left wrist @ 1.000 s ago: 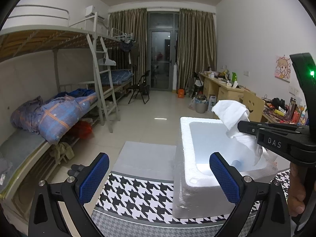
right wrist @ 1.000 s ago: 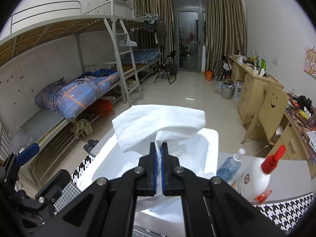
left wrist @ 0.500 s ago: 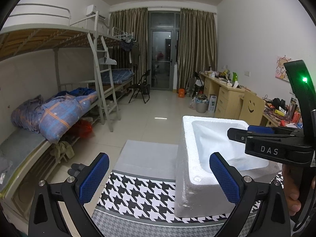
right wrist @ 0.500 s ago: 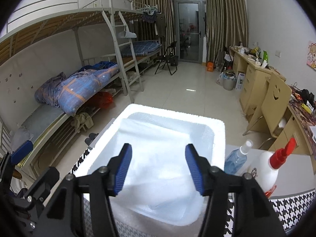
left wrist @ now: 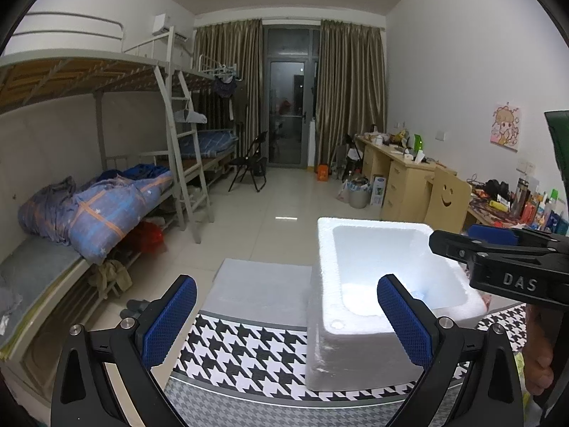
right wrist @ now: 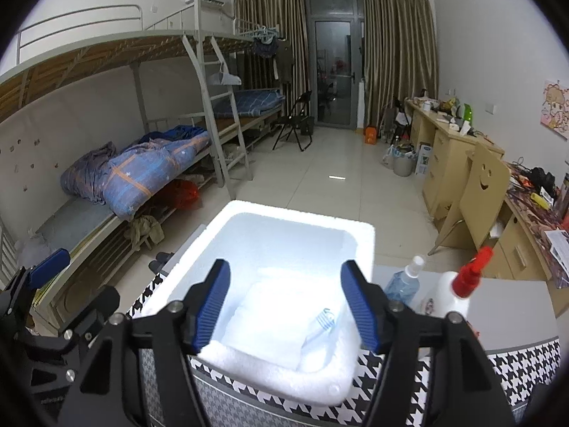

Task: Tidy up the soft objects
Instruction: 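Move both grippers away from the box toward the yellow net and grey sock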

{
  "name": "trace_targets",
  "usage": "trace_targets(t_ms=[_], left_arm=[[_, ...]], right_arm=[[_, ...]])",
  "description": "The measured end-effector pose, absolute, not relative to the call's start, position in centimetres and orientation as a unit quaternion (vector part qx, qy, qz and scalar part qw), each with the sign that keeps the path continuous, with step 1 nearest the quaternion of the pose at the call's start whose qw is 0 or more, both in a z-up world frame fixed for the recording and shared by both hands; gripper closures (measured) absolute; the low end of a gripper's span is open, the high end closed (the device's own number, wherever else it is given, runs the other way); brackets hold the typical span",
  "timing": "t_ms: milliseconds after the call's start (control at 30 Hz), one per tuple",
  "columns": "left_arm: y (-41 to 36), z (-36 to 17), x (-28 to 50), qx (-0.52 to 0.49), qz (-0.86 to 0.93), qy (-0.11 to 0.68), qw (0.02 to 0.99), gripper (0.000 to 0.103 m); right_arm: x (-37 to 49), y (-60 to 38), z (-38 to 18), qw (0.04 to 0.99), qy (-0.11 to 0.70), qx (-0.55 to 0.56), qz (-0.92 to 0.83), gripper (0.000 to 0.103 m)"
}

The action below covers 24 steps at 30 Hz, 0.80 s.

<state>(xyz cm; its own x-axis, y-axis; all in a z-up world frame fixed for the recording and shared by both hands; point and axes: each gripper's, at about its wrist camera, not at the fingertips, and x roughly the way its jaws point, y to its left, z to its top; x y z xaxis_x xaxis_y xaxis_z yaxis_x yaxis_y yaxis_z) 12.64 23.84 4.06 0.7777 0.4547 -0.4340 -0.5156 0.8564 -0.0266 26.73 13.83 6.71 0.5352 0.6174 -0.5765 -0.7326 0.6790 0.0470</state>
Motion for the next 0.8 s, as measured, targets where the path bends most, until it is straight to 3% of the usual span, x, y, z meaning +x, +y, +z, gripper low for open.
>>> trace_targets(t_ms=[133,800], left_arm=[[22.9,4.6,12.4,-0.066,0.254,0.207,0.943,0.001],[18.9,6.3,9.8,-0.053,0.223,0.184,0.956,0.001]], right_arm=[[25.8,12.7,7.5,0.878,0.272,-0.097,0.383,0.016],[21.6,7.3,9.0,0.897,0.237,-0.09,0.362,0.014]])
